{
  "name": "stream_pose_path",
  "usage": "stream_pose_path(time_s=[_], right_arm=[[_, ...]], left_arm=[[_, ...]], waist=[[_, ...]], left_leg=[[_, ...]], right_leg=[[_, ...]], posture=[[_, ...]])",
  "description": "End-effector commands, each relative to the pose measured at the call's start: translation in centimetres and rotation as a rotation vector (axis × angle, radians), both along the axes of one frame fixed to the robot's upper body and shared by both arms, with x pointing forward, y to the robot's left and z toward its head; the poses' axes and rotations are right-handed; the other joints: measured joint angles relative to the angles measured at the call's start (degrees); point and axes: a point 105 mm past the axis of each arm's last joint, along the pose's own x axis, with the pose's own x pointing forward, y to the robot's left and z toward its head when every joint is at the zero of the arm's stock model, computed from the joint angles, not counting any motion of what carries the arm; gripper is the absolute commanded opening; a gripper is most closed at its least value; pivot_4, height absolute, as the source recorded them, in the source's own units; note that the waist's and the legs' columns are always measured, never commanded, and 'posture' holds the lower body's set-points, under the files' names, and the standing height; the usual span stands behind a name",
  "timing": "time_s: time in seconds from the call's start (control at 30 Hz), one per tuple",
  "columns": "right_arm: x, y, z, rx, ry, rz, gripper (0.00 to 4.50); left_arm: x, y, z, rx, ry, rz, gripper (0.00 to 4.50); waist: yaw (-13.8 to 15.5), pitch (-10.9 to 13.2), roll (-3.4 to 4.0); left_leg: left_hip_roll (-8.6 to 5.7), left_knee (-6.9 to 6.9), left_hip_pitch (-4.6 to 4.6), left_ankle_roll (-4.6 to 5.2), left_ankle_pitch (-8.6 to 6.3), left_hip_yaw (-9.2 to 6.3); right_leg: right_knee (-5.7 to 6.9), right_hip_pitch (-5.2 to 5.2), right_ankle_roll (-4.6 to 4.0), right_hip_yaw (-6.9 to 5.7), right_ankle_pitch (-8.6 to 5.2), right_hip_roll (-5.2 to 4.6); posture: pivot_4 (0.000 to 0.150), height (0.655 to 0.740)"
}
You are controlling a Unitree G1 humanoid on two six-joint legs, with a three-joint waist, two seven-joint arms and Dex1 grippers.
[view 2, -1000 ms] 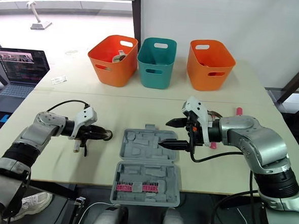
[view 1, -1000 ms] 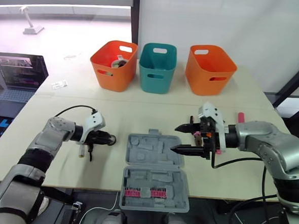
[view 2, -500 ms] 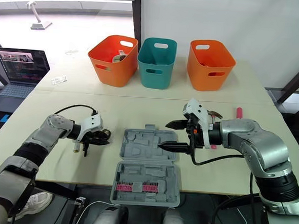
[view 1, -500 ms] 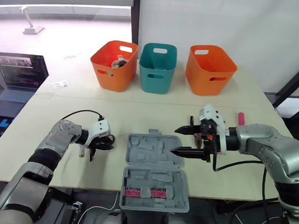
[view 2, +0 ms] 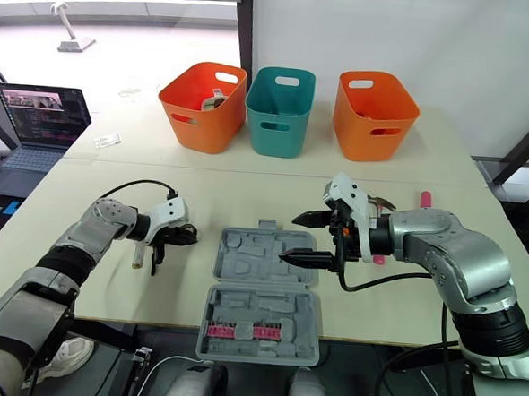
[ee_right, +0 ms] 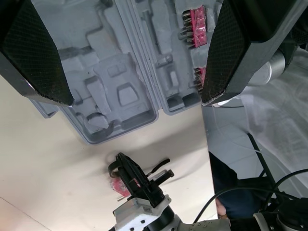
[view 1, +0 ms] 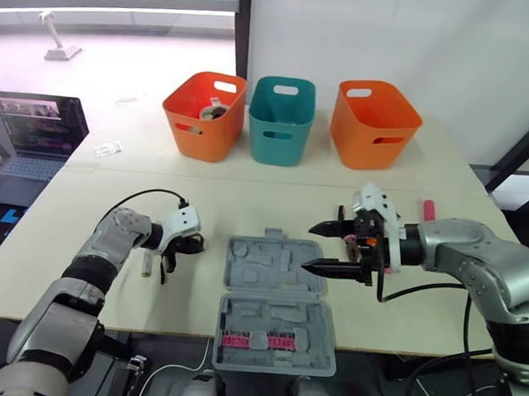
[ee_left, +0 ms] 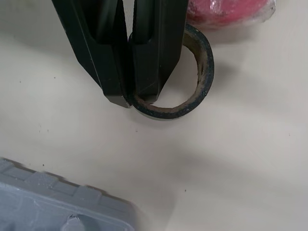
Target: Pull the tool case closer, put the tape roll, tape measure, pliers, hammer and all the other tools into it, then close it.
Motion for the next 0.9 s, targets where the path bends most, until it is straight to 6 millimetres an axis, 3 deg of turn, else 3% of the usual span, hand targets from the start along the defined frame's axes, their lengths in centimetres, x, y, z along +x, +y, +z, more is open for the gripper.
stream_pose_path(time_s=[0.03, 0.23, 0.33, 0.43, 0.6, 0.9], right_arm=[[-0.1, 0.1, 1.1, 0.007, -0.051, 0.021, 4.50], [0.0, 0.3, 1.2, 0.007, -0.055, 0.026, 4.50], [-0.1, 0.3, 1.2, 0.005, -0.053, 0.030, 4.50], [-0.1, 0.3, 1.2, 0.002, -0.057, 0.026, 4.50], [-0.3, 0.2, 0.9, 0.003, -0.056, 0.003, 4.50], [-0.8, -0.3, 0.7, 0.008, -0.054, -0.046, 4.50]], left_arm=[[1.1, 0.0, 2.9, -0.016, -0.074, -0.005, 0.03], [1.0, -1.4, 4.4, -0.023, -0.073, -0.079, 0.03], [0.3, -3.3, 5.1, -0.006, -0.043, -0.178, 0.03], [-0.5, -6.4, 6.1, 0.000, -0.006, -0.293, 0.03], [-1.0, -9.2, 5.8, 0.047, 0.040, -0.354, 0.03], [-0.8, -9.5, 3.9, 0.124, 0.042, -0.358, 0.03]], waist=[[0.0, 0.0, -0.01], [0.0, 0.0, -0.01], [0.0, 0.0, -0.01], [0.2, 0.0, -0.01], [-0.1, 0.0, -0.02], [0.0, 0.0, -0.02]], left_leg=[[0.00, 0.00, 0.00, 0.00, 0.00, 0.00], [0.00, 0.00, 0.00, 0.00, 0.00, 0.00], [0.00, 0.00, 0.00, 0.00, 0.00, 0.00], [-0.01, 0.01, -0.02, 0.00, 0.00, 0.00], [-0.02, 0.03, -0.06, 0.00, 0.00, -0.02], [-0.01, 0.03, -0.05, 0.01, 0.01, -0.04]], right_leg=[[0.00, 0.00, 0.00, 0.00, 0.00, 0.00], [0.00, 0.00, 0.00, 0.00, 0.00, 0.00], [0.00, 0.00, 0.00, 0.00, 0.00, 0.00], [0.00, 0.01, 0.01, 0.00, 0.00, 0.00], [-0.01, 0.00, 0.01, -0.01, -0.01, 0.00], [0.03, -0.05, 0.01, 0.01, -0.01, 0.02]], posture=[[0.150, 0.7400], [0.150, 0.7400], [0.150, 0.7400], [0.150, 0.7400], [0.150, 0.7400], [0.150, 0.7400]])
